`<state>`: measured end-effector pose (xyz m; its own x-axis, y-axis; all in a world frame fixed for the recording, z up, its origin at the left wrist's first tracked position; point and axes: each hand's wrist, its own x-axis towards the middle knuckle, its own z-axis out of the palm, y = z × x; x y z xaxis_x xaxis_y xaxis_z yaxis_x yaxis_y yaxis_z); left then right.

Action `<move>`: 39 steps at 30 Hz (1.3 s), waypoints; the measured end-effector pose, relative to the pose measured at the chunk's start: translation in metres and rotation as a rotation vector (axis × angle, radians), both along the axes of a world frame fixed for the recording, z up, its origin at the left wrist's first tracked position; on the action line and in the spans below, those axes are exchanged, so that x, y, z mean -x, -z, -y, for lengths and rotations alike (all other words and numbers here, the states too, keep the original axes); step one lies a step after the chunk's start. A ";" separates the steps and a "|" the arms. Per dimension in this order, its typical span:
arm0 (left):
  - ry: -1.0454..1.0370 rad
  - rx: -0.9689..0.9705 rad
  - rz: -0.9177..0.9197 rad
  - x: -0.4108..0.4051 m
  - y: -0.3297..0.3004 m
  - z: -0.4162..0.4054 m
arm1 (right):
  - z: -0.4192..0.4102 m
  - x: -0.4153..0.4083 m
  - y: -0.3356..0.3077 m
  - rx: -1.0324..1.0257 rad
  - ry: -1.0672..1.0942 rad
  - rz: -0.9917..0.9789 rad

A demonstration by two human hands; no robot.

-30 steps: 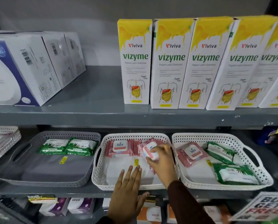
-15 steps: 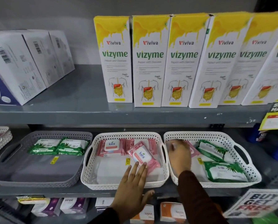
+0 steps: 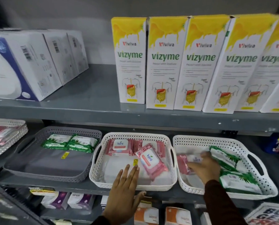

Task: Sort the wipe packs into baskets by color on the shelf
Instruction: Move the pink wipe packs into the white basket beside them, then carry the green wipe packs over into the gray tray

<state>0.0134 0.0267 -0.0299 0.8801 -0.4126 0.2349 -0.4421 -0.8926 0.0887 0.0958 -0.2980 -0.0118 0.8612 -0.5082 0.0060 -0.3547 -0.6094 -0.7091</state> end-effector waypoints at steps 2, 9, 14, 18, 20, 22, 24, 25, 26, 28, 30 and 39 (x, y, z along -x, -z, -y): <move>-0.040 0.029 0.007 0.000 0.002 -0.023 | -0.003 0.008 -0.010 0.022 0.051 0.104; -0.094 0.096 0.025 -0.002 0.003 -0.084 | -0.103 0.018 -0.069 -0.029 -0.206 0.447; -0.067 0.116 0.063 0.002 0.001 -0.095 | -0.199 0.007 -0.051 0.006 -0.601 0.202; -0.070 0.070 0.068 0.000 0.002 -0.097 | -0.249 -0.007 -0.020 0.124 -0.696 0.111; -0.071 0.037 0.051 0.000 0.003 -0.099 | -0.260 -0.010 -0.012 0.228 -0.739 0.067; -0.091 0.014 0.035 -0.003 0.003 -0.097 | -0.261 -0.012 -0.011 0.215 -0.755 0.042; -0.091 0.010 0.037 -0.005 0.005 -0.089 | -0.256 -0.012 -0.016 0.101 -0.743 0.013; -0.067 0.006 0.040 -0.006 0.006 -0.081 | -0.249 -0.010 -0.021 0.043 -0.711 0.028; -0.032 0.004 0.046 -0.006 0.007 -0.071 | -0.237 -0.006 -0.024 0.004 -0.656 0.066; 0.040 0.013 0.041 -0.007 0.007 -0.047 | -0.206 0.005 -0.032 -0.011 -0.490 0.186; 0.102 0.019 0.034 -0.007 0.005 -0.017 | -0.165 0.020 -0.038 -0.007 -0.319 0.299; 0.353 0.082 0.022 -0.007 -0.006 0.106 | 0.035 0.046 -0.018 0.318 0.252 -0.190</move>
